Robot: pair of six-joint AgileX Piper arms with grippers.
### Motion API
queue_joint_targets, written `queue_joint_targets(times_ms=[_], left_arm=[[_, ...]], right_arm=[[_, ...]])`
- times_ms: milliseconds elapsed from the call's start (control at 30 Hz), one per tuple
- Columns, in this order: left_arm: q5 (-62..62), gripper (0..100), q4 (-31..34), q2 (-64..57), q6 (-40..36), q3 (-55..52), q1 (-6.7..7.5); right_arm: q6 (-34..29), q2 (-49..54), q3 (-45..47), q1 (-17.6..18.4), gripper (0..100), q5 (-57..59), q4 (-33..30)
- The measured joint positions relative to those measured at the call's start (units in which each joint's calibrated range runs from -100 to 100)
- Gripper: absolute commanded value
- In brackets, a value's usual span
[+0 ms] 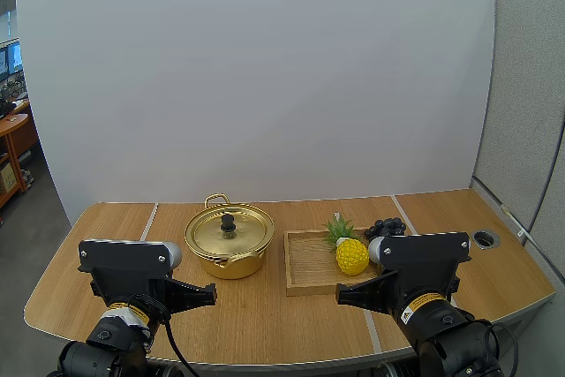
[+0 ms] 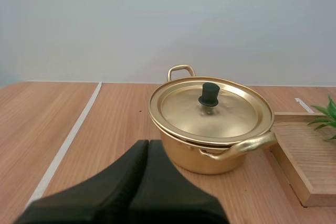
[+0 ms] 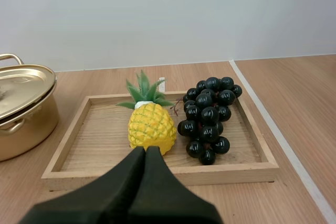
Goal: Open the pot, put the grape inside, and close it
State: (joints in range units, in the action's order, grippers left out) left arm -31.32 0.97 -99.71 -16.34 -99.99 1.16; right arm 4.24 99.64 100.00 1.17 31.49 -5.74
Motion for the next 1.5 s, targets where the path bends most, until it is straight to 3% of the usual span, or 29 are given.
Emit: queue_joint_targets(times_ms=[967,1500], left_arm=[[0.0,0,0.0,0.0,0.0,0.1,0.00],[0.0,0,0.0,0.0,0.0,10.7,0.00]], right_arm=[[0.0,0.0,0.0,0.0,0,0.0,-1.6],[0.0,0.0,-2.0,0.0,0,-4.5,-4.1]])
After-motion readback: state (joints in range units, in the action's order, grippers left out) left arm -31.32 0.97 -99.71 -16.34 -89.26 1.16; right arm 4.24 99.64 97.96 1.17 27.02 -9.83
